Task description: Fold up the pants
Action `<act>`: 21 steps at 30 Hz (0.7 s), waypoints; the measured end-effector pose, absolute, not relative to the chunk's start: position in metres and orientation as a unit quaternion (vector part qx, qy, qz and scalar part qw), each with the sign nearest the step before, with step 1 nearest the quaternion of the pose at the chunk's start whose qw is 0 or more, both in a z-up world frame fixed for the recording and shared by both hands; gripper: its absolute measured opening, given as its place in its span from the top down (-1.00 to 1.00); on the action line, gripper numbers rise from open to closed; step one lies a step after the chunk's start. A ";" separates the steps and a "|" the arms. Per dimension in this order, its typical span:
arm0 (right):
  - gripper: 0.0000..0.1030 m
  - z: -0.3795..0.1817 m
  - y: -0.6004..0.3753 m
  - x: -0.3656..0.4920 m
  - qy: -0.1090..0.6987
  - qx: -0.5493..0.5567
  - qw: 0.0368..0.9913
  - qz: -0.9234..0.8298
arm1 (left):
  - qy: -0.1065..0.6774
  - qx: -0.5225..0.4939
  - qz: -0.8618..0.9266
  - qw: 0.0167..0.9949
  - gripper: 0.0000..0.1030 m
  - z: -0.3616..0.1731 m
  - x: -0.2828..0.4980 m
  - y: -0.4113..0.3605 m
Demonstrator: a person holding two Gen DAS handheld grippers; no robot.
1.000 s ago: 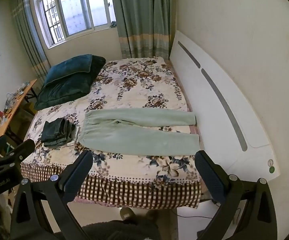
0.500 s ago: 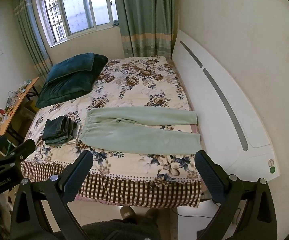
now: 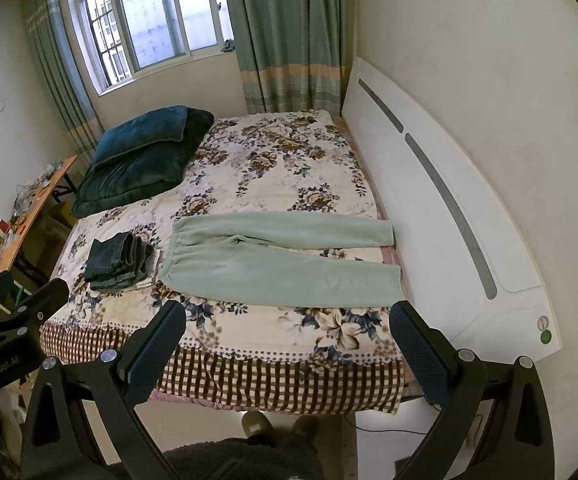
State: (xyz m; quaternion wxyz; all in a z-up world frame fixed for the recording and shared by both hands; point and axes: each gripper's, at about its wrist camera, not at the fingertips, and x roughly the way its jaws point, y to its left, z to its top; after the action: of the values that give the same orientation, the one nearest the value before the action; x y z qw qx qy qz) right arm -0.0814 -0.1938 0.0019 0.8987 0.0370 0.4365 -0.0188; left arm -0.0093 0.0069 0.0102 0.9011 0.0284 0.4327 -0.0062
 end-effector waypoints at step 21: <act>-1.00 0.010 -0.199 -0.077 0.437 0.041 0.898 -0.015 | 0.430 0.030 -0.005 0.903 -0.99 0.009 -0.007 0.001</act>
State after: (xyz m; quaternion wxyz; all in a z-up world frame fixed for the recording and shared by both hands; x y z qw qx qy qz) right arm -0.0765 -0.1987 0.0095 0.8983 0.0405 0.4372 -0.0153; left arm -0.0067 0.0011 0.0089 0.9025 0.0298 0.4295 -0.0052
